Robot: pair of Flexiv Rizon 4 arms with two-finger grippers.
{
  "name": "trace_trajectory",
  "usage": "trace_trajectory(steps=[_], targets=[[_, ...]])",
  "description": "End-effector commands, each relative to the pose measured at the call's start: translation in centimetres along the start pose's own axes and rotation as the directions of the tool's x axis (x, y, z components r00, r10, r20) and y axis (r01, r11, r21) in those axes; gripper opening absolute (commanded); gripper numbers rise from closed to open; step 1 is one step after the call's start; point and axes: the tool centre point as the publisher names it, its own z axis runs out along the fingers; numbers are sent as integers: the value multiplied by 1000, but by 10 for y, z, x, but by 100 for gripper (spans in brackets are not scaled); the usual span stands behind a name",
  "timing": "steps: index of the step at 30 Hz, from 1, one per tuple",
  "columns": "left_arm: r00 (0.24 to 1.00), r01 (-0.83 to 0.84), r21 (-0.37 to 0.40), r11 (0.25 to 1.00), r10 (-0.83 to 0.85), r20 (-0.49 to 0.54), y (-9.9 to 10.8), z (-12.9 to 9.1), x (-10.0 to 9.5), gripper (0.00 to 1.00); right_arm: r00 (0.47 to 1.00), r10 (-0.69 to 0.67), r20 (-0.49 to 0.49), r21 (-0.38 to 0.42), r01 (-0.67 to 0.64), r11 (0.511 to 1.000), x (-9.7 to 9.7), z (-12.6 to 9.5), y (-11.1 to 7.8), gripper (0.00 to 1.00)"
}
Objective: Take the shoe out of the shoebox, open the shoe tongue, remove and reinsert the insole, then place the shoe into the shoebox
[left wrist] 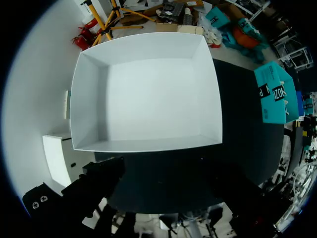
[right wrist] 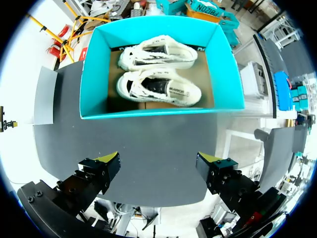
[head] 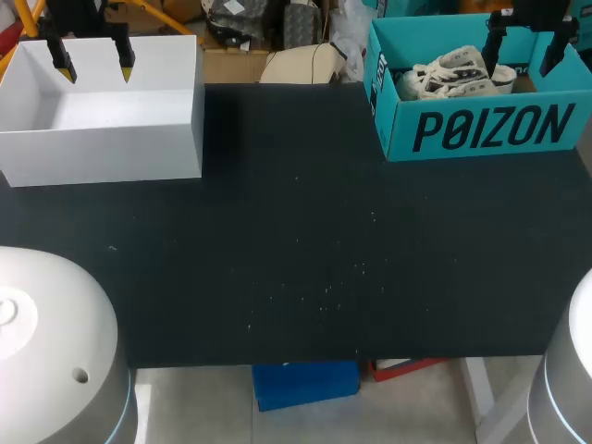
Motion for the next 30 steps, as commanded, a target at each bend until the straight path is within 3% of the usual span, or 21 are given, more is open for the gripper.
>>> trace_trajectory(steps=[1, 16, 17, 19, 20, 21, 23, 30], targets=[[1000, 1, -1, 1000, -1, 2, 0, -1, 1, 100, 1000, 0, -1, 0, 0, 1000, 0, 0, 0, 100], [1000, 1, -1, 1000, -1, 2, 0, -1, 1, 100, 1000, 0, -1, 0, 0, 1000, 0, 0, 0, 100], [1000, 1, -1, 1000, -1, 2, 0, -1, 1, 100, 995, -104, 5, -16, 104, 994, 0, -1, 3, 100], [1000, 1, -1, 1000, -1, 2, 0, -1, 1, 100, 953, -300, 38, -41, 301, 953, 1, -4, 6, 100], [1000, 1, -1, 1000, -1, 2, 0, -1, 1, 100, 870, -489, 62, -37, 491, 870, 1, -6, 5, 100], [1000, 1, -1, 1000, -1, 2, 0, -1, 1, 100, 759, -648, 67, -41, 651, 758, 2, -9, 2, 100], [1000, 1, -1, 1000, -1, 2, 0, -1, 1, 100, 460, -884, 90, -11, 888, 461, -2, -12, -10, 100], [1000, 1, -1, 1000, -1, 2, 0, -1, 1, 100, 460, -884, 90, -11, 888, 461, -2, -12, -10, 100]])
